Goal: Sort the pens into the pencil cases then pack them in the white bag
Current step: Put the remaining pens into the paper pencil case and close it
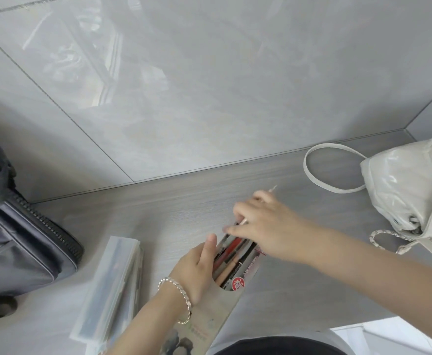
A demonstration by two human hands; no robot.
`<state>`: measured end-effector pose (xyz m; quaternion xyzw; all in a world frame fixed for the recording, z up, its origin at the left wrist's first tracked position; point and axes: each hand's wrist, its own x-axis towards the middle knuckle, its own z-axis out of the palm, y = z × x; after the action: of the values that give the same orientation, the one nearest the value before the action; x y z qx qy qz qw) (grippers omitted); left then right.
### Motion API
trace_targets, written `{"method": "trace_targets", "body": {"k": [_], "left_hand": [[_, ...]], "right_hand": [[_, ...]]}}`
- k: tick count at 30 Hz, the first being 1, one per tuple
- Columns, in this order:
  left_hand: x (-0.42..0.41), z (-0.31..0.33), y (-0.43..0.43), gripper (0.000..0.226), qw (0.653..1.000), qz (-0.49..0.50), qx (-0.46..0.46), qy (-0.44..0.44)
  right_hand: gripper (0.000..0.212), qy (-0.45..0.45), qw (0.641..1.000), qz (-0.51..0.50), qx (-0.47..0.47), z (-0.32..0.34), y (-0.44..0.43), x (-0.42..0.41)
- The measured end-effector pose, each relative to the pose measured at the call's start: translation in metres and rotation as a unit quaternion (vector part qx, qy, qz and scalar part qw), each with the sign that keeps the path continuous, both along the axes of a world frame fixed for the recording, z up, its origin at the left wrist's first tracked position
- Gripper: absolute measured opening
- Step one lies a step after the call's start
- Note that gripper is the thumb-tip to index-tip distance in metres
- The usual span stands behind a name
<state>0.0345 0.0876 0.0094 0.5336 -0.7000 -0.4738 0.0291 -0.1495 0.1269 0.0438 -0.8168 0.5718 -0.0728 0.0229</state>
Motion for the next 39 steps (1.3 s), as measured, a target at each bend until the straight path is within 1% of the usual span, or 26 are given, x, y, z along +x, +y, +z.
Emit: {"method": "trace_targets", "body": {"k": [1,3,4,6,7,9,11,12,16,19,21,23,24,26,28,29,30,31,32,33,34,35,36,37,38,39], "left_hand": [[-0.002,0.002,0.002,0.060,1.000,-0.003,-0.004,0.011],[-0.006,0.007,0.005,0.056,0.999,0.007,-0.004,0.036],[-0.006,0.008,0.005,0.053,0.999,0.018,0.000,0.048],[-0.005,0.010,0.005,0.048,0.997,0.038,-0.006,0.068],[-0.003,0.010,0.004,0.049,0.996,0.044,-0.011,0.072],[0.003,0.006,0.000,0.056,0.996,0.051,-0.005,0.074],[0.006,0.004,-0.003,0.054,0.996,0.055,0.007,0.063],[0.006,0.004,-0.004,0.047,0.997,0.057,0.010,0.059],[0.005,0.002,-0.004,0.037,0.998,0.040,0.006,0.039],[0.005,0.003,-0.002,0.031,0.999,0.032,0.005,0.009],[0.004,0.004,0.000,0.029,1.000,0.023,-0.002,-0.014],[0.004,0.005,0.002,0.030,0.999,0.023,-0.001,-0.024],[0.004,0.005,0.002,0.032,0.999,0.022,-0.001,-0.027],[0.004,0.005,0.003,0.039,0.999,0.017,-0.002,-0.036],[0.005,0.005,0.003,0.041,0.999,0.010,-0.009,-0.039],[0.005,0.005,0.003,0.040,0.999,0.009,-0.014,-0.034],[0.006,0.005,0.003,0.038,1.000,0.010,-0.016,-0.025],[0.007,0.005,0.004,0.036,1.000,0.013,-0.018,-0.014],[0.007,0.006,0.005,0.035,1.000,0.016,-0.017,-0.002],[0.007,0.007,0.005,0.034,1.000,0.020,-0.016,0.009],[0.007,0.007,0.005,0.033,0.999,0.024,-0.017,0.016],[0.006,0.007,0.006,0.032,0.999,0.028,-0.018,0.019],[0.006,0.007,0.007,0.032,0.999,0.032,-0.018,0.019],[0.006,0.007,0.007,0.032,0.999,0.036,-0.018,0.019],[0.006,0.007,0.008,0.031,0.999,0.038,-0.019,0.018],[0.005,0.007,0.009,0.031,0.999,0.039,-0.019,0.019]], "right_hand": [[0.044,0.008,0.999,0.030,-0.007,-0.003,0.000,0.009],[0.035,-0.012,0.997,0.070,0.015,-0.006,0.003,0.025],[0.031,-0.041,0.996,0.079,0.024,-0.010,0.004,0.028],[0.030,-0.141,0.986,0.076,0.037,-0.013,0.005,0.026],[0.033,-0.206,0.977,0.054,0.034,-0.015,0.005,0.021],[0.040,-0.310,0.949,-0.063,-0.006,-0.016,0.004,0.007],[0.039,-0.350,0.915,-0.201,-0.025,-0.017,0.003,-0.007],[0.039,-0.354,0.905,-0.236,-0.001,-0.018,0.003,-0.012],[0.053,-0.354,0.903,-0.215,0.116,-0.021,0.004,-0.019],[0.058,-0.333,0.910,-0.205,0.133,-0.023,0.003,-0.020],[0.063,-0.294,0.921,-0.202,0.158,-0.022,0.004,-0.020],[0.063,-0.217,0.940,-0.197,0.176,-0.023,0.006,-0.021],[0.058,-0.179,0.952,-0.184,0.164,-0.022,0.006,-0.019],[0.042,-0.122,0.980,-0.129,0.090,-0.022,0.006,-0.017],[0.033,-0.111,0.988,-0.105,0.009,-0.024,0.003,-0.018],[0.027,-0.119,0.985,-0.121,0.002,-0.018,0.001,-0.021],[0.023,-0.128,0.980,-0.153,0.002,-0.012,-0.002,-0.027],[0.029,-0.158,0.970,-0.181,0.033,-0.012,-0.003,-0.032],[0.034,-0.233,0.944,-0.225,0.065,-0.012,-0.004,-0.037],[0.035,-0.318,0.907,-0.270,0.064,-0.014,-0.007,-0.040],[0.030,-0.396,0.864,-0.309,0.036,-0.018,-0.009,-0.042],[0.019,-0.452,0.820,-0.350,0.005,-0.020,-0.012,-0.042],[0.012,-0.470,0.791,-0.391,-0.026,-0.022,-0.013,-0.041],[0.018,-0.456,0.783,-0.421,-0.045,-0.023,-0.014,-0.039],[0.021,-0.418,0.798,-0.431,-0.053,-0.023,-0.014,-0.037],[0.021,-0.379,0.822,-0.421,-0.056,-0.019,-0.014,-0.032]]}}
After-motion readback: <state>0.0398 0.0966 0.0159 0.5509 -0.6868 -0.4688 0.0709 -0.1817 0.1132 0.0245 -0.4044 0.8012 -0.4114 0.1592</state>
